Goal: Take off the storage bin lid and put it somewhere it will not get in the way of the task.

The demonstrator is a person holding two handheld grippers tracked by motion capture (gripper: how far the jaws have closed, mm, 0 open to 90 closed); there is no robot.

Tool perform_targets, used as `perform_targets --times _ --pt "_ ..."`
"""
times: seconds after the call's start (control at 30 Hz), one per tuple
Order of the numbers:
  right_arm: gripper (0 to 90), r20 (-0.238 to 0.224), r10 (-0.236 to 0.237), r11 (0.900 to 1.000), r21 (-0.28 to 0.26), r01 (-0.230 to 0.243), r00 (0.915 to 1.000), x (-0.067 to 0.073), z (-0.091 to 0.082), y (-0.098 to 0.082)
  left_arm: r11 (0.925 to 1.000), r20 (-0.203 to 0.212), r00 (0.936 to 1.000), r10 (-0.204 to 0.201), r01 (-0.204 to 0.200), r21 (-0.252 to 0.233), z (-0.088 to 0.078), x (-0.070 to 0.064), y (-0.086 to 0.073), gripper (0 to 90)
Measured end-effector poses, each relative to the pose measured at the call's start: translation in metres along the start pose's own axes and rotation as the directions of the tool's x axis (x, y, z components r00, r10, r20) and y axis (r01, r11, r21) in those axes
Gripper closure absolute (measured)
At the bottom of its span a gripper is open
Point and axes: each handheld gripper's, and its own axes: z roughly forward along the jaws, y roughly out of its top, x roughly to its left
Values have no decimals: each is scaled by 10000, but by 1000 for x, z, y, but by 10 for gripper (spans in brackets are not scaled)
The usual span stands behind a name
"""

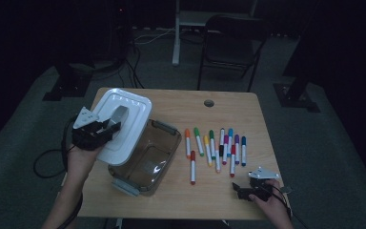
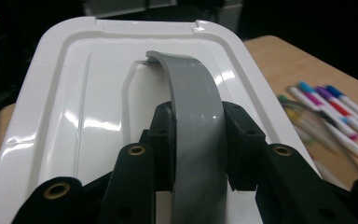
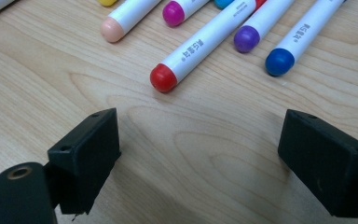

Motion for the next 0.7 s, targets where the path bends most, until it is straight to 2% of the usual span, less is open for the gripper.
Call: perform_targets --times 0.13,0.3,0.37,0.47,0.57,0.63,0.7 --pt "120 -90 -104 9999 9 104 9999 -1 0 0 9995 -680 9974 -248 236 -190 4 20 -5 687" --pt "120 -114 -114 9999 11 115 9999 -1 0 0 9974 -1390 9877 -710 682 -246 14 40 -18 687" --pt "120 -108 -138 9999 -5 138 9998 -2 0 0 9973 -1592 9847 -706 667 -301 19 46 -26 687" --pt "120 -114 -113 9999 8 113 9999 -1 0 0 9960 -1673 9820 -874 833 -318 29 57 -40 688" --pt "120 -115 -109 9999 10 109 9999 -1 0 0 9922 -1845 9749 -1247 1242 -143 38 66 -54 688" --pt "120 -116 -112 9999 6 112 9999 -1 0 0 9901 -1913 9717 -1388 1406 -38 45 67 -62 687" --pt "120 -114 -112 9999 6 113 9999 -1 0 0 9894 -1905 9714 -1416 1451 44 52 68 -70 688"
